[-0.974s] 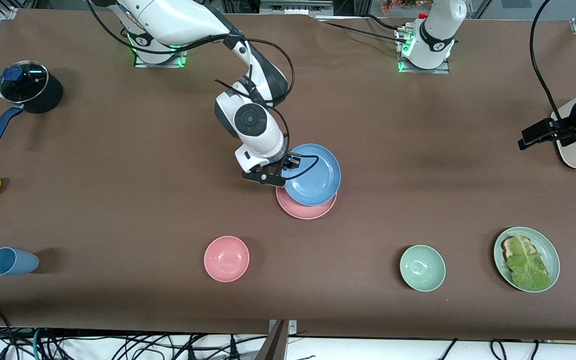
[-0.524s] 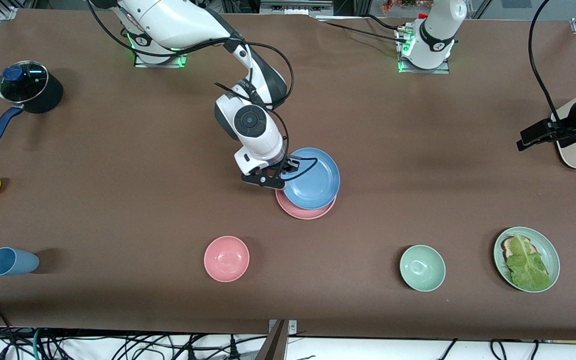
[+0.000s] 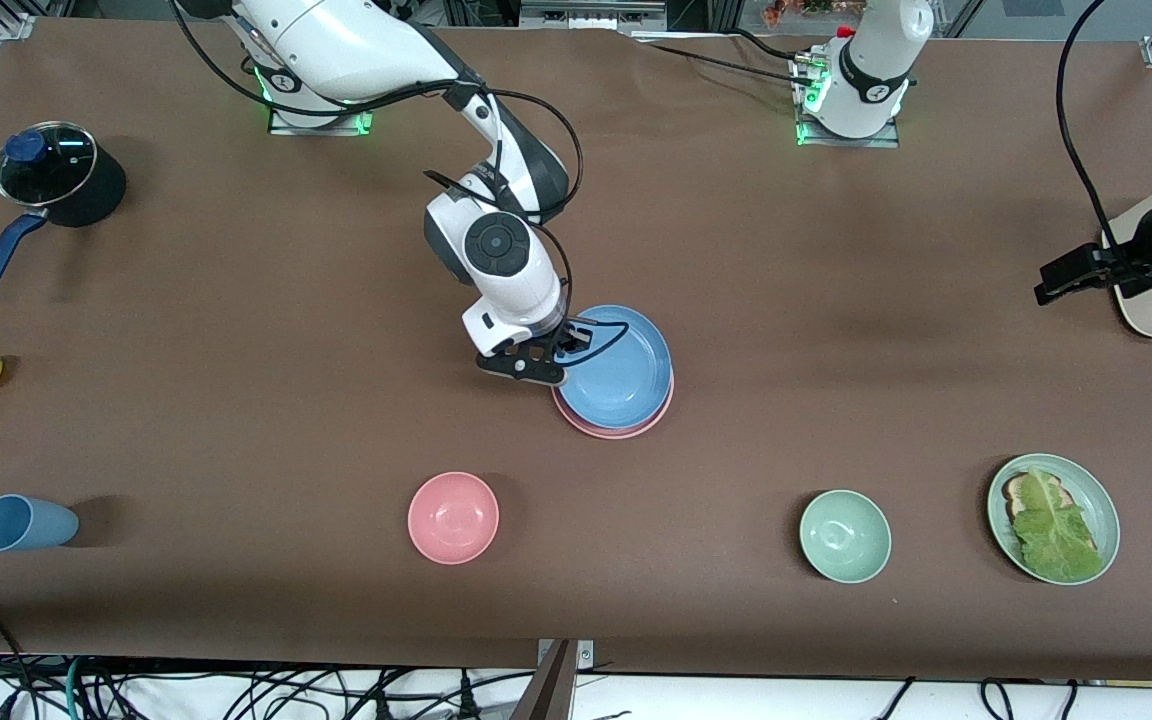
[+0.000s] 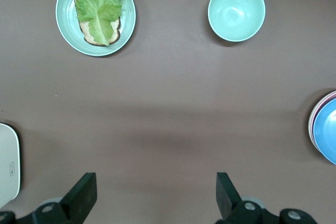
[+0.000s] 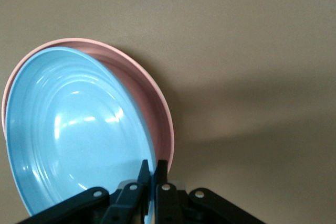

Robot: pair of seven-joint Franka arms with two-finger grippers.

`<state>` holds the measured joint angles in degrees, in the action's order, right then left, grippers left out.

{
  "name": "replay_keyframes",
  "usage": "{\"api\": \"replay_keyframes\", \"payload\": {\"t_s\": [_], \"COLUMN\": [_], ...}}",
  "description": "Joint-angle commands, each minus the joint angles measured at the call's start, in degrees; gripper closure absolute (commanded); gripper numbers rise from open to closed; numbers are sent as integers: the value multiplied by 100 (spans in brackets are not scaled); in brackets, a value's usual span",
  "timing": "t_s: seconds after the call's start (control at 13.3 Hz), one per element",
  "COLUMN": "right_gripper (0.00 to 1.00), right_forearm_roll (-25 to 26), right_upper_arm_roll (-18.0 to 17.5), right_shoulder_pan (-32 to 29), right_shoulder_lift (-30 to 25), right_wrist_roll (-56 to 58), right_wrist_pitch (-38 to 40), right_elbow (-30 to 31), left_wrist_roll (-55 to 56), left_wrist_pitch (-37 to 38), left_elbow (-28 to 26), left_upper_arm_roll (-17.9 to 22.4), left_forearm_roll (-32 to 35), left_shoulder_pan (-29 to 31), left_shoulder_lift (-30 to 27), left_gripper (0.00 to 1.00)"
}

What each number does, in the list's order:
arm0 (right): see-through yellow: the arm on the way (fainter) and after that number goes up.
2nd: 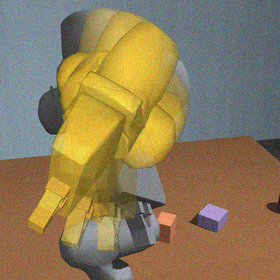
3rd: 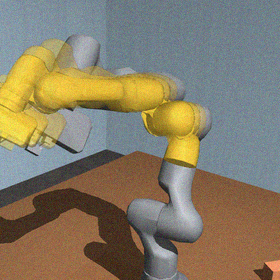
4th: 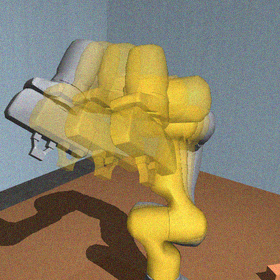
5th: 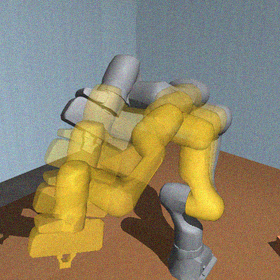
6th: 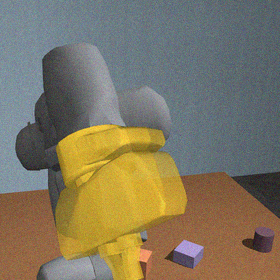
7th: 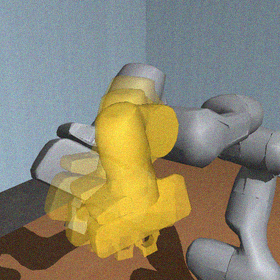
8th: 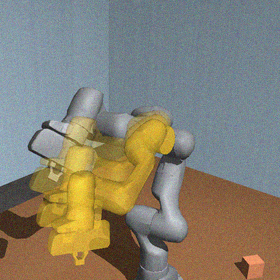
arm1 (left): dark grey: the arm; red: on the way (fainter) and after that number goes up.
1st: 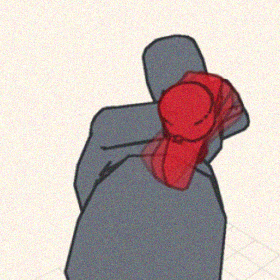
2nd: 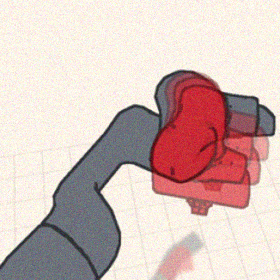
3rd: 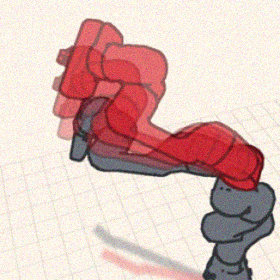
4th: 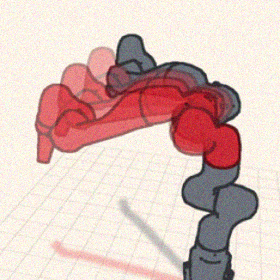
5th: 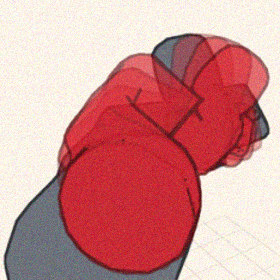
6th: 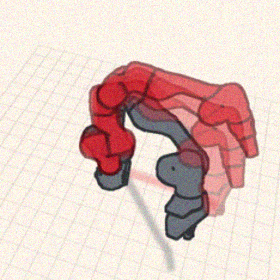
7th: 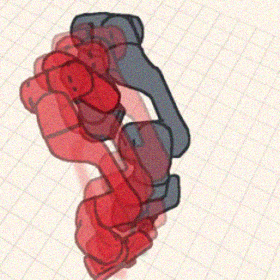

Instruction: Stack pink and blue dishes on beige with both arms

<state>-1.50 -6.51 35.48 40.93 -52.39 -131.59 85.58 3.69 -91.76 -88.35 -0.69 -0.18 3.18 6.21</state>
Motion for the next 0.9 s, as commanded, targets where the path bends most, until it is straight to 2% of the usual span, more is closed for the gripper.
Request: {"api": "replay_keyframes", "payload": {"t_s": [0.0,0.22,0.3,0.37,0.52,0.6,0.82], "right_gripper": [100,50,38,34,18,1,0], "right_forearm_roll": [106,115,115,115,141,150,151], "right_upper_arm_roll": [1,10,18,71,185,298,834], "right_shoulder_pan": [-41,-41,-41,-41,-32,-24,-50], "right_shoulder_lift": [73,100,74,38,-110,-181,-672], "right_wrist_roll": [-26,-9,0,18,44,62,954], "right_wrist_pitch": [-173,-306,-288,-262,-236,-96,545], "right_elbow": [-51,-59,-77,-77,-77,-77,-59], "left_wrist_roll": [-79,-79,-87,-87,-87,-96,-96], "left_wrist_pitch": [35,27,27,27,27,9,-17], "left_elbow": [82,108,108,108,108,108,108], "left_upper_arm_roll": [17,17,17,25,26,17,17], "left_forearm_roll": [141,132,132,123,132,141,132], "left_shoulder_pan": [-46,-45,-37,-37,-37,-45,-45], "left_shoulder_lift": [29,21,21,21,29,21,29], "left_gripper": [0,0,0,0,0,0,0]}}
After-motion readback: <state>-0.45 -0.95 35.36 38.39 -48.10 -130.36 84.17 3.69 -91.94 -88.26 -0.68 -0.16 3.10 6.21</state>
